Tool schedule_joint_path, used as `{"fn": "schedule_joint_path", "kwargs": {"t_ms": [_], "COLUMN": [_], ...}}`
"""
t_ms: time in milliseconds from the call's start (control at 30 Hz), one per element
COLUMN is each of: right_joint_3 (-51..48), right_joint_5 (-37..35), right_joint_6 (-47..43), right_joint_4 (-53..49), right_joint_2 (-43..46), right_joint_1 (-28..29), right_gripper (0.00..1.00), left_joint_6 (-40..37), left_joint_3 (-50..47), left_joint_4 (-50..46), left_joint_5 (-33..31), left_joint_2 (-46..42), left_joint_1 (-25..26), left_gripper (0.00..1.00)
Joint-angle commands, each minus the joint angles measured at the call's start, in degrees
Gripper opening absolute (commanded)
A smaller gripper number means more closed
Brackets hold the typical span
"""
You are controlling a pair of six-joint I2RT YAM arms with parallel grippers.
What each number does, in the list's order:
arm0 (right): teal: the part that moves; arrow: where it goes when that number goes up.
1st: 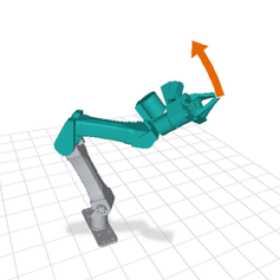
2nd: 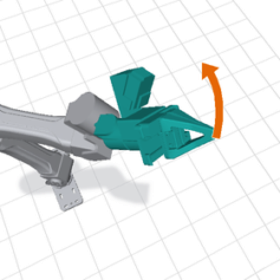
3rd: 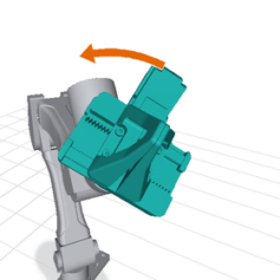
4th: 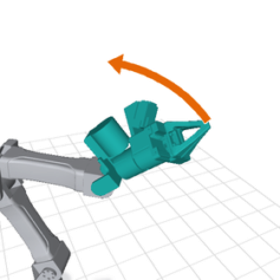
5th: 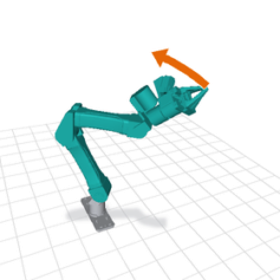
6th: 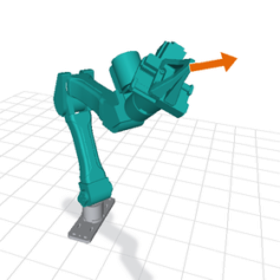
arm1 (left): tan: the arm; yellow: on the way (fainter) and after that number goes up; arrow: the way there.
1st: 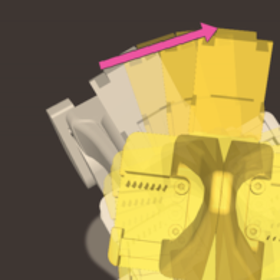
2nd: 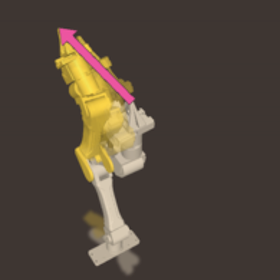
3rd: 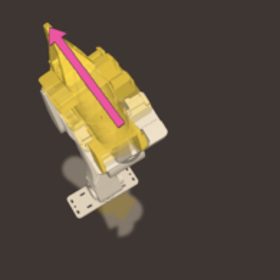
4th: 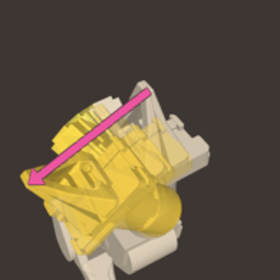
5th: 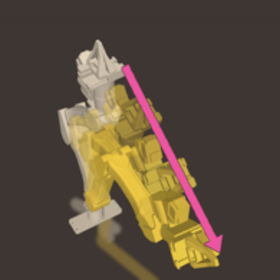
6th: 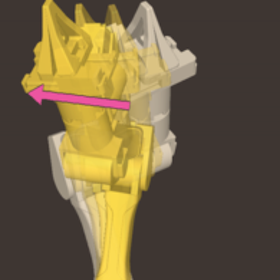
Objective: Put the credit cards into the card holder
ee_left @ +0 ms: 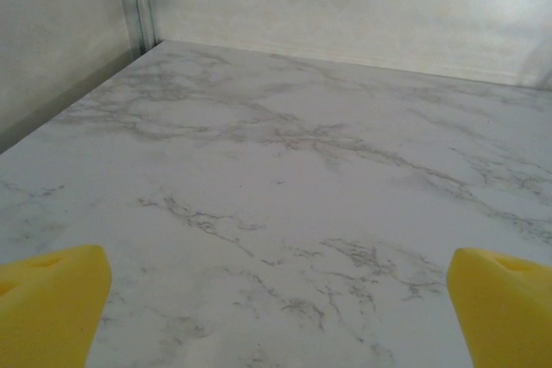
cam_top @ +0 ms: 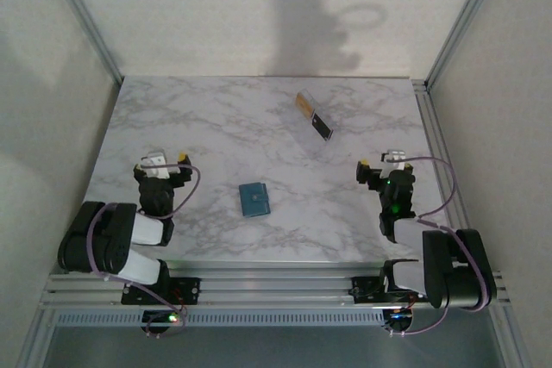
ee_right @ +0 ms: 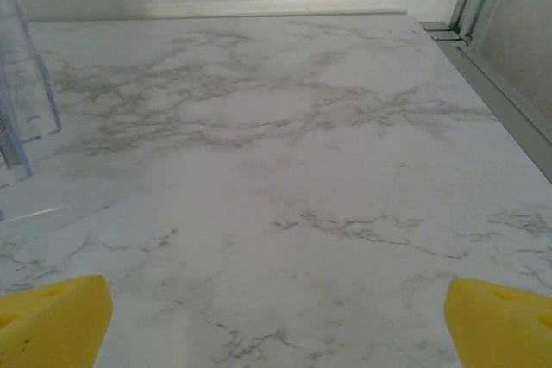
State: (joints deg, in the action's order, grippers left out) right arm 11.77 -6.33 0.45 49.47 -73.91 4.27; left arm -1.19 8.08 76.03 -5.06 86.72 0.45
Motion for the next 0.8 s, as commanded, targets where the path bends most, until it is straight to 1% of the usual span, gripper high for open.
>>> {"fn": "schedule_joint_path", "kwargs": {"t_ms": [0, 33, 67, 133, 200, 233, 300, 433, 467, 533, 633, 667, 700, 767], "right_joint_3": [1.6, 2.0, 2.2, 1.8, 3.3, 3.5, 4.7, 8.7, 8.5, 8.6, 11.1, 10.7, 11.0, 11.1], "right_joint_5": [-1.1, -2.1, -2.0, -1.9, -1.8, -1.6, -1.1, 2.9, 2.8, 2.5, -1.0, -0.9, -0.9, -0.8], "right_joint_6": [1.7, 2.4, 2.3, 1.3, 1.4, 1.1, 1.2, -0.2, -0.2, 0.0, 1.7, 1.7, 1.7, 1.6], "right_joint_4": [7.8, 9.2, 10.4, 15.9, 10.4, 11.5, 8.9, 1.0, 2.3, 1.9, -3.5, -1.4, -3.1, -3.1], "right_joint_2": [-6.1, -8.3, -10.4, -14.5, -12.8, -13.7, -13.3, -13.6, -14.0, -14.0, -13.8, -14.2, -13.8, -13.9], "right_joint_1": [-0.4, -0.6, -0.6, -0.2, -0.1, -0.1, -0.1, -0.3, -0.3, -0.3, -0.4, -0.4, -0.4, -0.3], "right_gripper": [0.99, 0.99, 0.99, 0.99, 0.99, 0.99, 0.99, 0.99, 0.99, 0.99, 0.99, 0.99, 0.99, 0.99], "left_joint_6": [1.4, 1.4, 1.7, 2.2, 2.2, 2.2, 2.2, 2.2, 2.2, 2.2, 3.1, 3.6, 3.6, 3.7], "left_joint_3": [1.5, 1.6, 2.6, 3.7, 3.5, 3.5, 3.5, 3.6, 3.6, 3.7, 4.6, 4.8, 4.8, 4.8], "left_joint_4": [3.9, 4.2, 1.5, -0.4, -0.3, 0.3, 0.2, -0.1, -0.2, -0.2, -1.9, -2.3, -2.5, -2.5], "left_joint_5": [1.3, 1.1, 1.2, 2.4, 2.4, 2.4, 2.4, 2.6, 2.6, 2.6, 1.3, 2.0, 2.2, 2.2], "left_joint_2": [1.0, 1.2, 0.8, 1.0, 1.1, 1.2, 1.3, 1.2, 1.1, 1.2, 1.3, 1.2, 1.2, 1.2], "left_joint_1": [-0.6, -0.7, -0.9, -1.7, -1.7, -1.7, -1.7, -1.8, -1.8, -1.8, -1.8, -2.4, -2.6, -2.6], "left_gripper": [0.99, 1.00, 1.00, 1.00, 1.00, 0.99, 0.99, 0.99, 0.99, 0.99, 1.00, 1.00, 1.00, 1.00]}}
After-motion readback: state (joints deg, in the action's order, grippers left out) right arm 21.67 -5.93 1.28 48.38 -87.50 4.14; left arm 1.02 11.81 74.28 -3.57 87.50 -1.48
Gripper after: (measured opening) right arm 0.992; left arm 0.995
